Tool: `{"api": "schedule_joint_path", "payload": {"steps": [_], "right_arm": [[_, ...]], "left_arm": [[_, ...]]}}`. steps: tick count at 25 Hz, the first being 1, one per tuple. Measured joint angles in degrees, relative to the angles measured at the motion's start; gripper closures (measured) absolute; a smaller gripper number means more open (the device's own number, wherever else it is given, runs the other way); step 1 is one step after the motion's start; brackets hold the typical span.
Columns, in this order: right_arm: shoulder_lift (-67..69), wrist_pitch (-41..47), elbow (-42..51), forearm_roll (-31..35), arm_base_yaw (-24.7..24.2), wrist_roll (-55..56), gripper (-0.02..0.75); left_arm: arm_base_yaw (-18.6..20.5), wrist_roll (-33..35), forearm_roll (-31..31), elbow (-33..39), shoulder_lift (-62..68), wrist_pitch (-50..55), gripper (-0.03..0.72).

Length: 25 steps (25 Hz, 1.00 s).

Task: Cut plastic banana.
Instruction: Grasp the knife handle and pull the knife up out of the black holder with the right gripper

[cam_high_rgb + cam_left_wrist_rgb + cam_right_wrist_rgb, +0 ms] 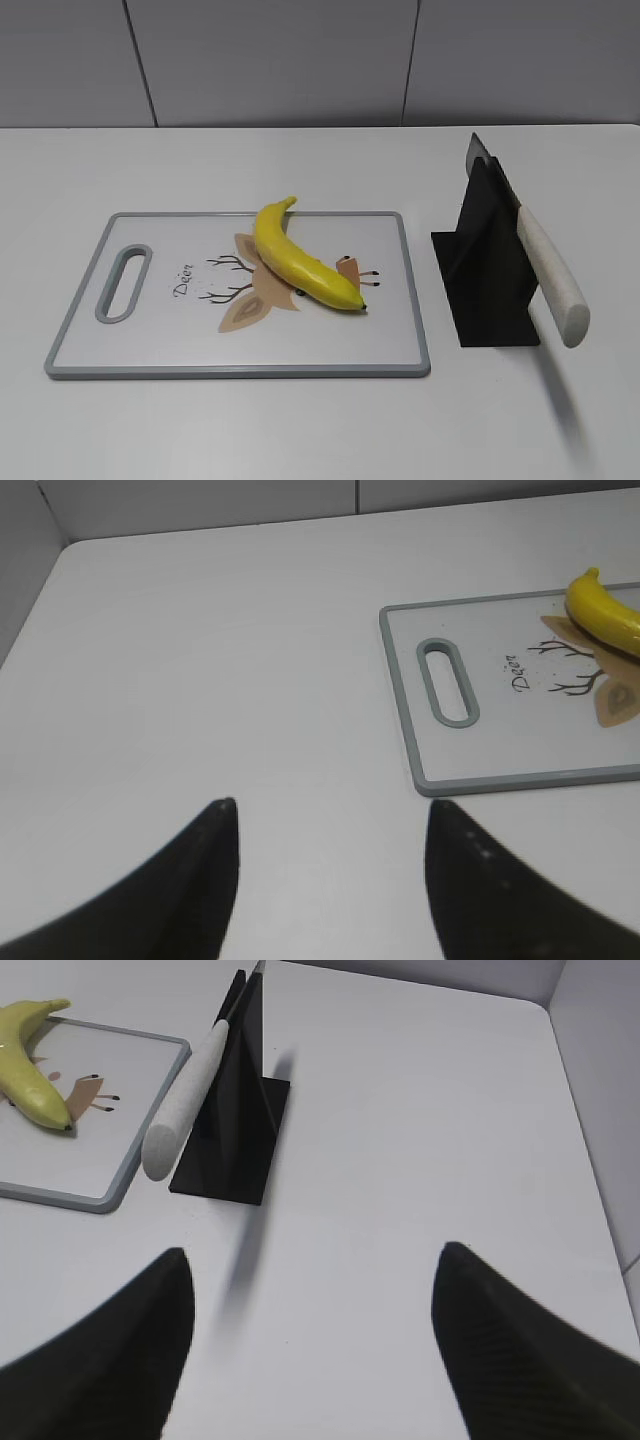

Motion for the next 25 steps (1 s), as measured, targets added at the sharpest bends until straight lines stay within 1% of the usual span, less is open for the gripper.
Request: {"api": "schedule_joint_path", "payload": {"steps": [25], "right_arm": [[0.0, 0.0, 0.0, 0.0, 0.0, 0.0, 0.162]], "left_arm": [[0.0, 0.0, 0.0, 0.0, 0.0, 0.0, 0.115]]}}
